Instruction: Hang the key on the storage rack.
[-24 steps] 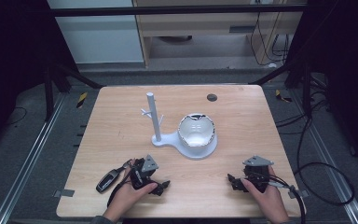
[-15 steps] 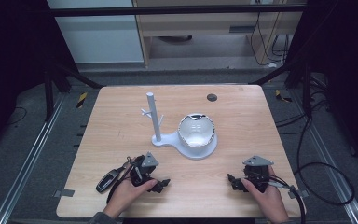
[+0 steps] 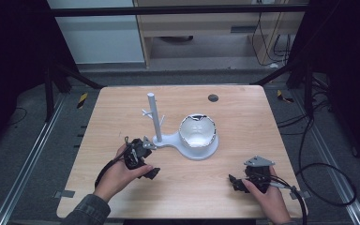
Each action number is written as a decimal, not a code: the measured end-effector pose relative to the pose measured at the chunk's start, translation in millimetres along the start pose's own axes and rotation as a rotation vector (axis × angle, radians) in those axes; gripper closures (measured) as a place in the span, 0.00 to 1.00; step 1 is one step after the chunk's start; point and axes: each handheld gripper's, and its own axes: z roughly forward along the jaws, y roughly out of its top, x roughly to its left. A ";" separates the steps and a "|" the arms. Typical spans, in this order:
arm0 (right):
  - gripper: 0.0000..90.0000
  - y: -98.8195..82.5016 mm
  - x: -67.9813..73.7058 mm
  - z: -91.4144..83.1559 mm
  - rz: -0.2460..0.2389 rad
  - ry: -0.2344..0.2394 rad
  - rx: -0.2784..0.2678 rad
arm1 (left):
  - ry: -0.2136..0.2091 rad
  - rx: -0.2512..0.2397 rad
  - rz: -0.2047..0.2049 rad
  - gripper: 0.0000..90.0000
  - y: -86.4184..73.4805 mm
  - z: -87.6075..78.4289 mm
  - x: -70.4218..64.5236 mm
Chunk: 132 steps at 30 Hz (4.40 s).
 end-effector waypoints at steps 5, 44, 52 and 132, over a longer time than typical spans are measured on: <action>0.01 -0.4 -0.3 -0.2 -0.009 0.005 -0.003 | -0.010 0.062 -0.027 0.04 -7.6 -5.3 18.1; 0.00 -0.5 0.4 -0.6 -0.007 0.003 0.000 | -0.031 0.333 -0.085 0.40 -37.6 3.5 63.2; 0.00 -0.5 0.3 -0.6 -0.008 0.003 0.000 | -0.050 0.371 -0.086 0.47 -50.1 11.6 65.7; 0.00 -0.4 0.4 -0.5 -0.008 0.003 -0.001 | -0.066 -0.111 -0.260 0.89 -107.2 -48.2 83.4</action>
